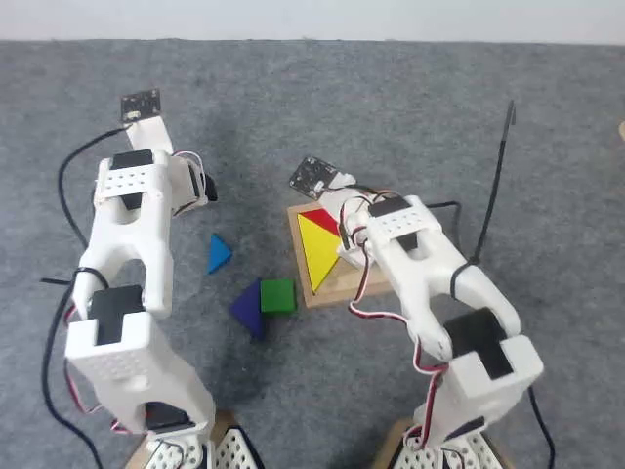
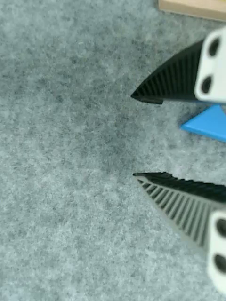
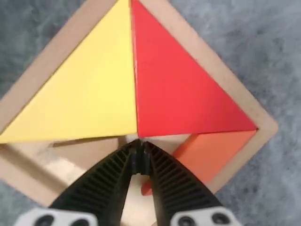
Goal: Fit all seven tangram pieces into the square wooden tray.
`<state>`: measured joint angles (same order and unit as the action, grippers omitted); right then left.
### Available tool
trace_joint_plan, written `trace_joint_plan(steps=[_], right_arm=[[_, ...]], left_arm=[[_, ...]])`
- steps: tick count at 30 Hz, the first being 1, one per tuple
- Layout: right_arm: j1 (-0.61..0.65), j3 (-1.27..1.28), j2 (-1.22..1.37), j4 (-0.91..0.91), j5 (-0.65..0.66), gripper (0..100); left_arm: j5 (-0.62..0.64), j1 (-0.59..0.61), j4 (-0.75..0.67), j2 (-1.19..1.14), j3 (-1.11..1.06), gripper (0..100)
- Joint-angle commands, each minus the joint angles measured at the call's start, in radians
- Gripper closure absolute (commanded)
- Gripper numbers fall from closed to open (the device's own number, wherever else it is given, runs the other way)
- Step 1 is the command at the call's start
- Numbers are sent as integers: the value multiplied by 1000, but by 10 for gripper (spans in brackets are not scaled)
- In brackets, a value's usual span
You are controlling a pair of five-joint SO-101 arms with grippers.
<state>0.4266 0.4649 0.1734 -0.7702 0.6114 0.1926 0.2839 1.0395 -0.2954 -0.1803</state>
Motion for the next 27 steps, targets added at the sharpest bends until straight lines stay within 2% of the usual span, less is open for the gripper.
trace_joint_plan(steps=[1, 14, 19, 27], right_arm=[[-8, -49, -12, 7, 5, 976], [-22, 244, -424, 7, -38, 976], [-1, 350, -412, 16, -28, 976], [44, 282, -249, 53, -21, 976]], left_arm=[[5, -6, 8, 12, 39, 761], [5, -6, 6, 12, 39, 761], [5, -6, 8, 12, 39, 761], [5, -6, 8, 12, 39, 761]])
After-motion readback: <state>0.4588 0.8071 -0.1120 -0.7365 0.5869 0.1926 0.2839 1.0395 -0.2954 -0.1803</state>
